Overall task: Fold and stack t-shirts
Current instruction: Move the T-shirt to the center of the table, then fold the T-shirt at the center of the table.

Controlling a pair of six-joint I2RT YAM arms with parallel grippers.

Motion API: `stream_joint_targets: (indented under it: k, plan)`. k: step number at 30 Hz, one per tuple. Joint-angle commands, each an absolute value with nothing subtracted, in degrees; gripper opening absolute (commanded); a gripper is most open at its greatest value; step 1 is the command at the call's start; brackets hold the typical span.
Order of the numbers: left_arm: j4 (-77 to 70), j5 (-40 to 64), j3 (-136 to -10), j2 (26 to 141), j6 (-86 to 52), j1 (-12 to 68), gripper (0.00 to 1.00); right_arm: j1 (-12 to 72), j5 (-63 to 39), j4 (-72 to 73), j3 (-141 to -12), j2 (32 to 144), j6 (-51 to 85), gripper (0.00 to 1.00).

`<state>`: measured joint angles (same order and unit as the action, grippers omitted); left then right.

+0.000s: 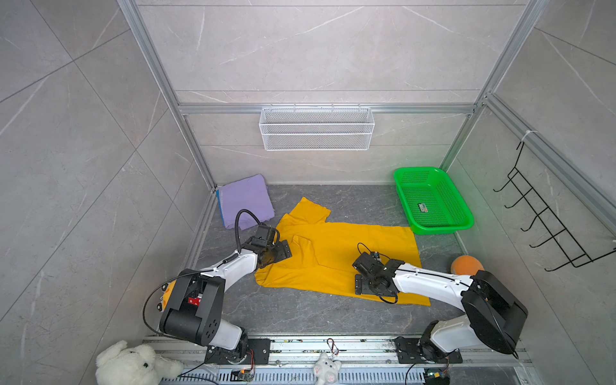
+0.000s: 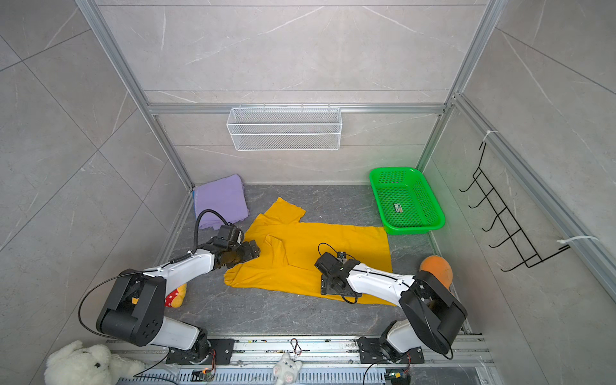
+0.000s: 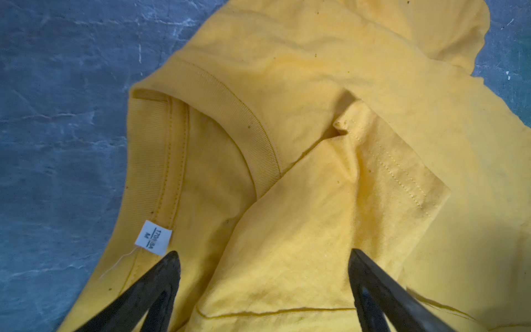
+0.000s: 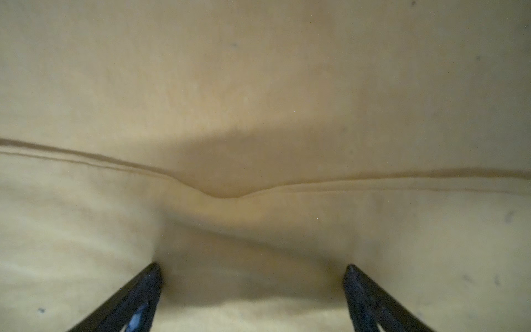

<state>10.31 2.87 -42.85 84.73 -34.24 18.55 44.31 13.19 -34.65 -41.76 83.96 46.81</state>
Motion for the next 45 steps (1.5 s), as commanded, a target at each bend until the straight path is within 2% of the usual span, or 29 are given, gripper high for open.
stream_joint_targets:
  k: [1, 6, 11, 15, 18, 21, 25, 30, 38, 45]
  plan:
    - [8.66, 4.50, -40.11, 84.63, -34.73, 18.50, 0.92, 44.94, 16.87, -41.60, -44.84, 83.97, 46.96, 0.99]
    - [9.49, 1.34, -31.63, 78.90, -39.28, 18.46, 0.91, 44.95, 16.32, -44.36, -55.27, 84.39, 40.54, 0.99]
    - [20.72, -8.51, -30.00, 70.71, -45.83, 20.48, 0.91, 44.83, 16.79, -45.02, -64.03, 89.58, 35.73, 0.99]
    - [24.77, -12.52, -29.28, 64.81, -47.59, 20.48, 0.91, 43.73, 16.99, -44.23, -67.26, 92.65, 33.94, 0.99]
    - [24.44, -11.02, -31.47, 63.91, -45.78, 20.48, 0.91, 41.67, 14.78, -42.64, -68.26, 94.33, 32.02, 0.99]
    - [15.31, -1.53, -34.53, 65.26, -38.41, 20.39, 0.91, 38.66, 11.32, -41.15, -69.07, 96.59, 29.43, 0.99]
    - [15.18, 4.84, -46.24, 73.90, -31.84, 20.39, 0.91, 33.48, 7.13, -38.20, -69.35, 99.60, 27.39, 0.99]
    - [14.02, 5.09, -60.42, 86.95, -27.06, 20.06, 0.88, 25.70, 3.26, -36.08, -69.90, 102.10, 24.85, 0.99]
    - [13.61, 8.47, -85.09, 112.14, -25.05, 16.92, 0.87, 24.09, 2.02, -36.22, -69.61, 102.17, 22.81, 0.99]
    - [13.42, 12.88, -101.35, 128.11, -23.55, 13.28, 0.76, 22.45, 1.56, -36.12, -64.96, 96.48, 22.85, 0.99]
